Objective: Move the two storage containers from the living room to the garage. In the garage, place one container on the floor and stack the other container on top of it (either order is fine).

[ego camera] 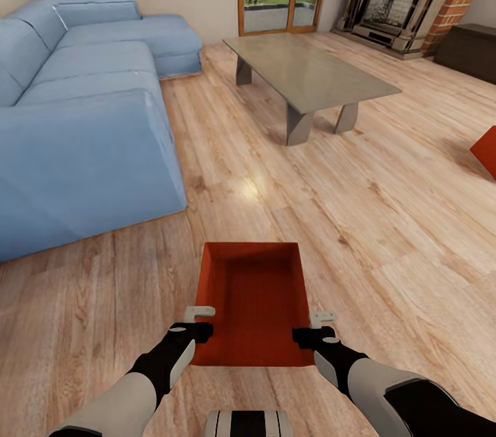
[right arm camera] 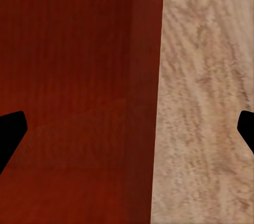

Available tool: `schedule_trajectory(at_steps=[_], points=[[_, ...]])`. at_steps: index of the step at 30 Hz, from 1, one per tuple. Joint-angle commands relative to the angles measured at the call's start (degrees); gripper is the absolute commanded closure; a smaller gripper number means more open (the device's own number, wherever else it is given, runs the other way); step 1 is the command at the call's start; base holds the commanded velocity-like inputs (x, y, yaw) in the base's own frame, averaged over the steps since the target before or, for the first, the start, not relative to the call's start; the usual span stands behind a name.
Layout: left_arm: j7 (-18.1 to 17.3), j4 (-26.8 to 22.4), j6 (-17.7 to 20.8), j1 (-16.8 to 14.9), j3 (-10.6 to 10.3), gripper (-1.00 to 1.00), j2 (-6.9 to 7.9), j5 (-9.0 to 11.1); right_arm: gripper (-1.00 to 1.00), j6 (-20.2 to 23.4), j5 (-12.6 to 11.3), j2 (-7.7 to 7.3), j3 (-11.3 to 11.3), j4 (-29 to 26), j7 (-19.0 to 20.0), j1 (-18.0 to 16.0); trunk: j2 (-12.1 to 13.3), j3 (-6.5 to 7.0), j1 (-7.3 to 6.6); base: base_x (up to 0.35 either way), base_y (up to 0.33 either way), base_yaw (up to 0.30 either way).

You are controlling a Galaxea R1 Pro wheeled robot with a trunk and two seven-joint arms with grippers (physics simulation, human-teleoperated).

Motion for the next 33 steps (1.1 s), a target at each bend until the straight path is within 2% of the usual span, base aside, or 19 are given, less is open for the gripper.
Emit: schedule_trajectory(at_steps=[1,12,20,33], points=[[0.43,-0.11,0.32,0.00,-0.48,-1.00,0.04,0.46,-1.00,-0.26,-0.59,0.03,0.48,0.10,-0.12,-0.04,-0.01,-0.04,-0.01,0.000,0.000,0.000],[0.43,-0.14,0.31,0.00,-0.41,-1.00,0.10,0.46,-1.00,-0.25,-0.59,0.03,0.48,0.10,-0.12,-0.04,-0.01,-0.04,-0.01,0.000,0.000,0.000],[0.43,-0.19,0.32,0.00,-0.39,-1.00,1.35,0.53,-1.00,-0.26,-0.59,0.03,0.46,0.12,-0.12,-0.04,-0.01,-0.04,-0.01,0.000,0.000,0.000],[0.37,-0.26,0.32,0.00,-0.47,-1.00,1.39,0.55,-1.00,-0.25,-0.59,0.03,0.49,0.13,-0.12,-0.04,-0.01,-0.04,-0.01,0.000,0.000,0.000]])
